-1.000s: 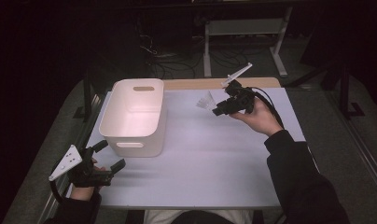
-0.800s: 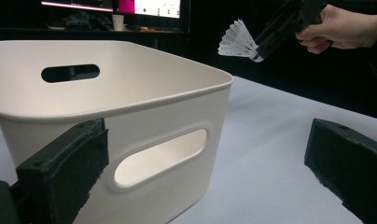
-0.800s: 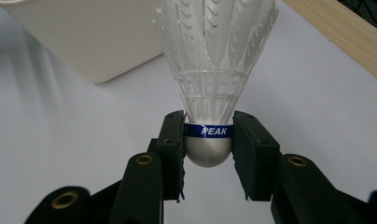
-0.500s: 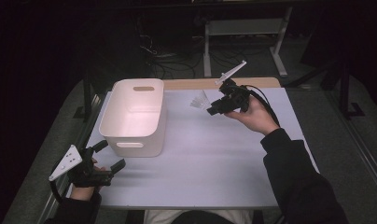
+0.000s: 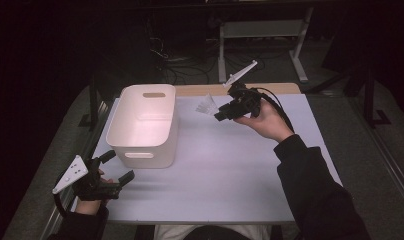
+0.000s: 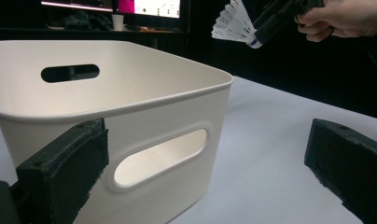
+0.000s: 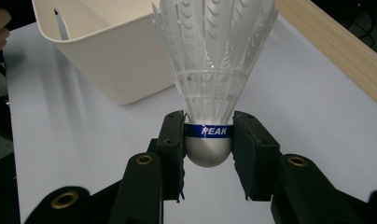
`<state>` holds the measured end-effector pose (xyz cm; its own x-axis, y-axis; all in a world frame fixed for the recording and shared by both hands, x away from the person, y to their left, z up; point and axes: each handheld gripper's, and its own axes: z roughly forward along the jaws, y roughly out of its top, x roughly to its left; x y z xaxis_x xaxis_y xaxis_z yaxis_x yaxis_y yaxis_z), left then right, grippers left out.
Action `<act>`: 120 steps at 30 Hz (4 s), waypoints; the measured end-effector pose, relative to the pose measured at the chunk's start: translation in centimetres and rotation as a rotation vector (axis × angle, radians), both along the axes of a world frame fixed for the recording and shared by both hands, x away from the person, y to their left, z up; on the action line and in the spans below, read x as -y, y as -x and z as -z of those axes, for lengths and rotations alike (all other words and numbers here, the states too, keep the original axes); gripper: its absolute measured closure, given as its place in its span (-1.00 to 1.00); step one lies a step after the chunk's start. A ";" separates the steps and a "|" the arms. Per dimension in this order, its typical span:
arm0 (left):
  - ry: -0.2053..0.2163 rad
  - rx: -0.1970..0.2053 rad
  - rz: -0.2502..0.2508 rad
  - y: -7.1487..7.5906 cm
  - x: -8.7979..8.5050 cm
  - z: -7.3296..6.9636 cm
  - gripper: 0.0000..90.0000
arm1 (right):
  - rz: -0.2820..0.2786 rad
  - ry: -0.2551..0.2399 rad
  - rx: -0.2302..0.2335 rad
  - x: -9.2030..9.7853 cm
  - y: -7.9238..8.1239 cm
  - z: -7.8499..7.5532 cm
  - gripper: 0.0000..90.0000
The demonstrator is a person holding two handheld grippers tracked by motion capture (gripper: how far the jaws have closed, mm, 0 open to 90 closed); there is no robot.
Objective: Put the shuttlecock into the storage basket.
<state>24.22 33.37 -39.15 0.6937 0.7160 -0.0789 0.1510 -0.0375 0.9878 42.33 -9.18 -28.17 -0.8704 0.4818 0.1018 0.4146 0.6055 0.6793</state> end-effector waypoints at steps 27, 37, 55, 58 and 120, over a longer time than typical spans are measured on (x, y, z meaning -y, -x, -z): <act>0.002 0.001 -0.002 0.0 0.0 0.0 -1.00 | -0.051 0.007 0.042 -2.9 0.4 -2.4 0.43; 0.002 0.002 -0.002 0.0 0.0 0.0 -1.00 | -0.073 0.015 0.054 -4.1 0.6 -3.2 0.43; 0.003 0.002 0.001 0.0 0.0 0.0 -1.00 | -0.120 0.015 0.074 -6.8 0.7 -4.6 0.43; 0.003 0.002 0.001 0.0 0.0 0.0 -1.00 | -0.125 0.018 0.075 -7.3 0.7 -4.7 0.43; 0.004 0.005 0.007 0.1 -0.1 0.0 -1.00 | -0.265 0.049 0.028 -16.1 0.2 -1.8 0.43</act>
